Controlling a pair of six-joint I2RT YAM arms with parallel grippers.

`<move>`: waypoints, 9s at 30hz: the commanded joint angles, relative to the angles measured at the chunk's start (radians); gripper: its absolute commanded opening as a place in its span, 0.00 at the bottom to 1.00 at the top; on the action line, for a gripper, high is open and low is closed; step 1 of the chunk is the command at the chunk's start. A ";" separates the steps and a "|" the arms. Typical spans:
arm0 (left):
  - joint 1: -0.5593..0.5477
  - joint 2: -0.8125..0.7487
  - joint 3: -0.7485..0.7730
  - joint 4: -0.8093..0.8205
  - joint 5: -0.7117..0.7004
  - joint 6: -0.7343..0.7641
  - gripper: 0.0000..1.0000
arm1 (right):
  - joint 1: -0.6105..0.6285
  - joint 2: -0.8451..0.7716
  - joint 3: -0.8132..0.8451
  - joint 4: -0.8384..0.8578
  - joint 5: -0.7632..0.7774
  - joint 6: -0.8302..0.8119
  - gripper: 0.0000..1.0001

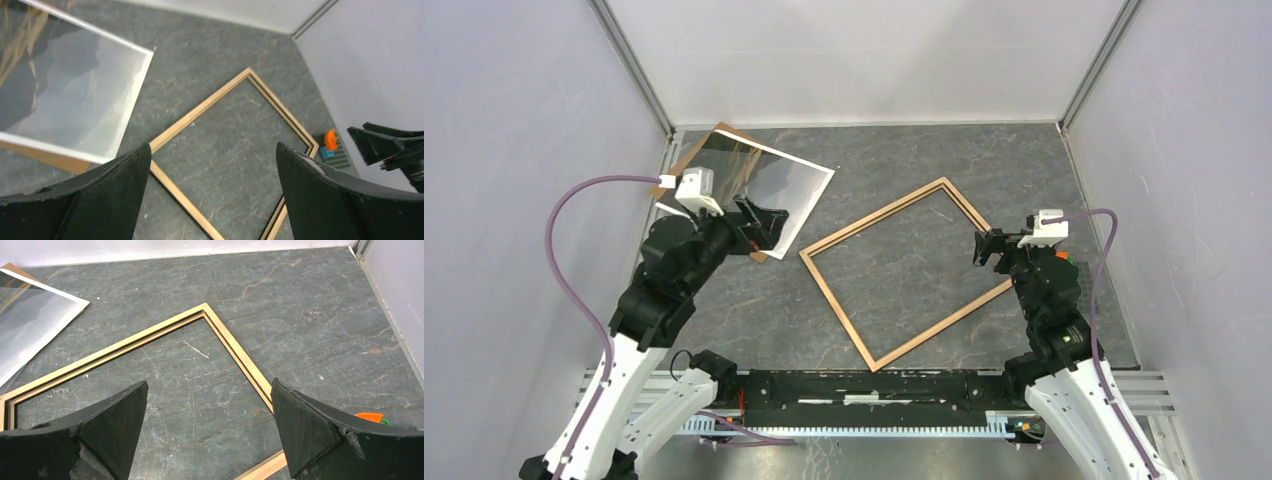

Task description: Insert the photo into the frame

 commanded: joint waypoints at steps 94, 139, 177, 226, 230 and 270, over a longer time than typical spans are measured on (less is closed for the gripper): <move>0.782 0.353 -0.528 0.612 0.133 -0.637 0.02 | 0.155 0.324 -0.042 0.100 -0.311 -0.115 0.98; 0.781 0.151 -0.365 0.189 0.383 -0.437 0.02 | 0.946 1.643 1.202 0.183 0.427 -0.775 0.88; 0.781 0.217 -0.089 0.069 0.473 -0.205 0.99 | 0.889 1.732 1.418 0.179 0.414 -0.821 0.00; 0.180 0.573 0.447 0.125 0.536 -0.116 1.00 | 0.038 0.960 0.417 0.563 -0.137 1.027 0.00; 0.153 0.589 0.367 0.145 0.466 -0.059 1.00 | 0.042 0.960 0.271 0.669 -0.121 1.088 0.00; 0.283 0.805 0.230 0.354 0.654 -0.255 1.00 | 0.067 1.216 -0.029 1.073 -0.565 0.757 0.85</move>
